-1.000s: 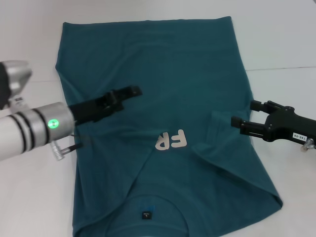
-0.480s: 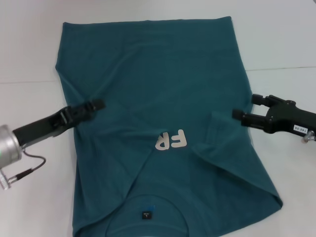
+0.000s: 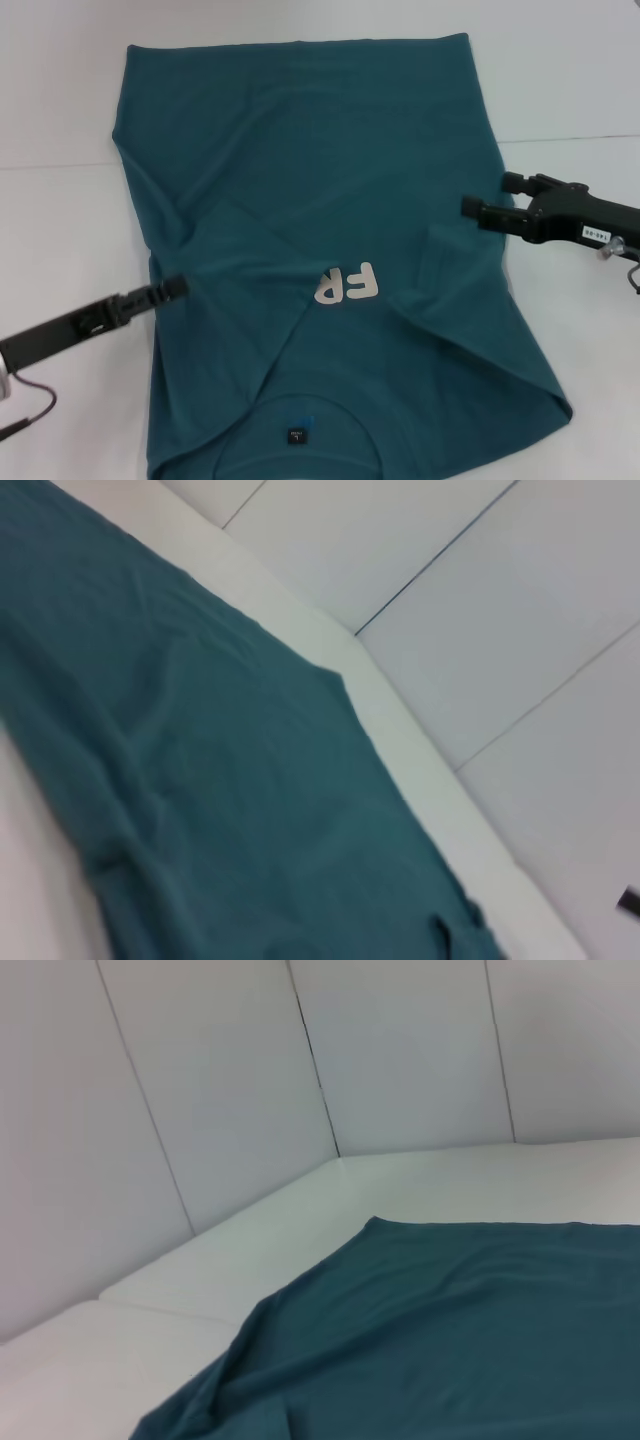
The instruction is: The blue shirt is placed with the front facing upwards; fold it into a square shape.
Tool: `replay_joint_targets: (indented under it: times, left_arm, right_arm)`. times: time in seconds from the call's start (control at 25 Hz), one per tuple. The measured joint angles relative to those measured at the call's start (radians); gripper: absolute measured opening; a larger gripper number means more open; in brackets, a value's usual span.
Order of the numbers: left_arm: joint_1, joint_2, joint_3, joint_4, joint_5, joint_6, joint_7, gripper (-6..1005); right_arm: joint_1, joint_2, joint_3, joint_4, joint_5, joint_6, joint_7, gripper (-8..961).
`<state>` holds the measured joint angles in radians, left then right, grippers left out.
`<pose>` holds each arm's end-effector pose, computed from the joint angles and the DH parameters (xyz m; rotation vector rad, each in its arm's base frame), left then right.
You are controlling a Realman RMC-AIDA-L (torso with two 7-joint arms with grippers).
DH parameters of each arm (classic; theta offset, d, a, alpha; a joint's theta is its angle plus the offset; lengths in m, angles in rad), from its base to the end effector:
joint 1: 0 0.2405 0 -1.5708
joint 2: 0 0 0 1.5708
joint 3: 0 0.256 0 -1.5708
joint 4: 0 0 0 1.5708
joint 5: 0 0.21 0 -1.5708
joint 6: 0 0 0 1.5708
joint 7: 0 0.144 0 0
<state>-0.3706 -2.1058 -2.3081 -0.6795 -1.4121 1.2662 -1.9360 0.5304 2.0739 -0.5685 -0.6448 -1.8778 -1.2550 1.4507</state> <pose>-0.3007 0.3276 -0.0015 -2.1535 -1.4876 -0.9028 0.2906 0.3728 0.0340 -2.2653 0.8221 0.7191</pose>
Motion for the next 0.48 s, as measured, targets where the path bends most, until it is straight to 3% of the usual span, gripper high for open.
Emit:
replay_joint_targets:
  times: [0.48]
  left_arm:
    - [0.039, 0.002, -0.015, -0.009, 0.028, -0.015, 0.225, 833]
  right_arm:
    - [0.019, -0.002, 0.003, -0.001, 0.005, 0.015, 0.051, 928]
